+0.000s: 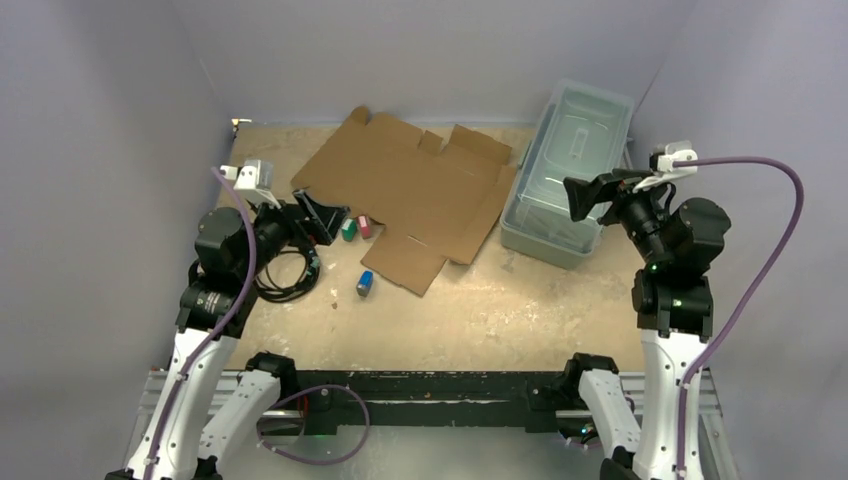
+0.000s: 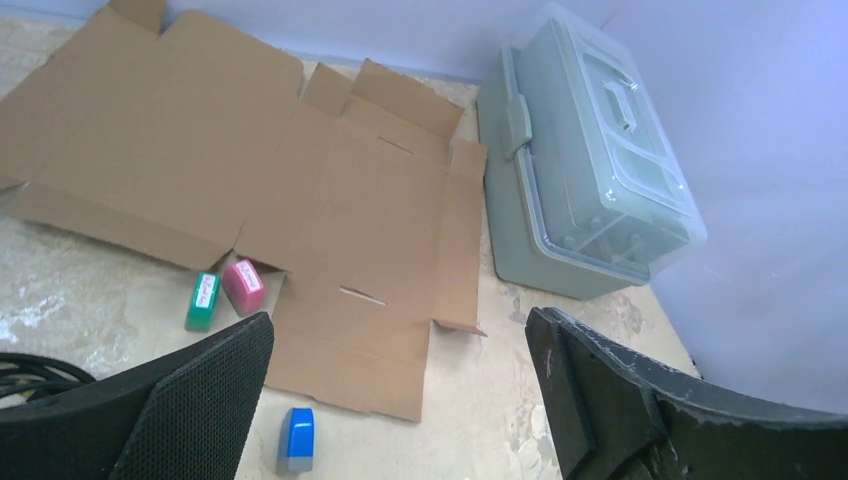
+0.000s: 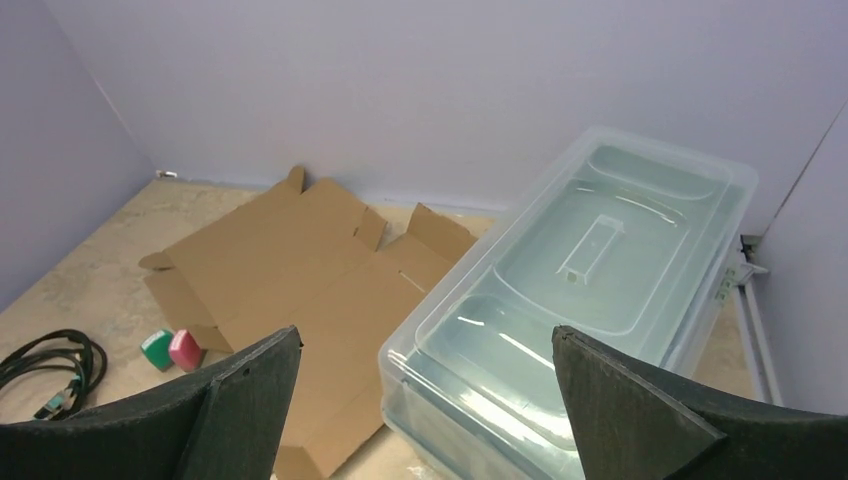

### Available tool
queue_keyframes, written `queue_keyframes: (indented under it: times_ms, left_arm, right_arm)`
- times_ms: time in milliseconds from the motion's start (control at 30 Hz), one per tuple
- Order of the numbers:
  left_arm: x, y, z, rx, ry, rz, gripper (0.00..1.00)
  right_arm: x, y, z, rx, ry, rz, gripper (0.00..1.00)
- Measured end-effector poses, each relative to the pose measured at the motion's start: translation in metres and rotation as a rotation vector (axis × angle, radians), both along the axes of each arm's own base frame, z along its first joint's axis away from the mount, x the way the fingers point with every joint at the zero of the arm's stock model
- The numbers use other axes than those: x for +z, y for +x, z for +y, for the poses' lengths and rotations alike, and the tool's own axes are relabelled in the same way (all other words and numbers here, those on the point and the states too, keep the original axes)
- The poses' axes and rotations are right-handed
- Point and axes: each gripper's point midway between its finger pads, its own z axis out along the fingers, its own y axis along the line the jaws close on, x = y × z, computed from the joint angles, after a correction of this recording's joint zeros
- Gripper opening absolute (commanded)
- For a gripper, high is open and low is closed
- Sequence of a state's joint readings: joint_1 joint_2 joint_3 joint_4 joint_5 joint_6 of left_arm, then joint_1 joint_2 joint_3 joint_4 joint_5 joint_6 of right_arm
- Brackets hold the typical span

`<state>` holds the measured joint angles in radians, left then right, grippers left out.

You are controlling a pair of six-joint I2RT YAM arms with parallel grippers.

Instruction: Fold the paper box

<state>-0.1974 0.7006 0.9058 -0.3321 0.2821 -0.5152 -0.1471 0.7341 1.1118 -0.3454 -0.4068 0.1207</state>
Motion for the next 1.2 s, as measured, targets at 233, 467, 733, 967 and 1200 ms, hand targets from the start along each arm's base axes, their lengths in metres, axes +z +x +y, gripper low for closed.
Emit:
queue_keyframes:
  times_ms: [233,467,733,967,1200]
  left_arm:
    - [-0.014,-0.005,0.0,-0.003,0.01,0.061,0.99]
    - [-0.025,-0.01,-0.004,-0.03,-0.005,0.085,0.99]
    - [-0.052,-0.013,-0.023,-0.135,-0.015,0.164,0.99]
    - [-0.091,-0.025,-0.072,-0.258,0.082,0.271,0.99]
    - [-0.14,-0.045,-0.123,-0.286,0.237,0.339,0.97]
  right_arm:
    - [-0.029,-0.004,0.015,0.118,-0.077,0.024,0.99]
    - [-0.059,-0.02,0.049,0.398,-0.223,0.01,0.99]
    - [-0.098,-0.036,0.072,0.624,-0.294,-0.01,0.99]
    - [-0.132,-0.04,0.079,0.702,-0.275,0.023,0.99]
    - [-0.144,-0.038,0.079,0.712,-0.289,0.016,0.99]
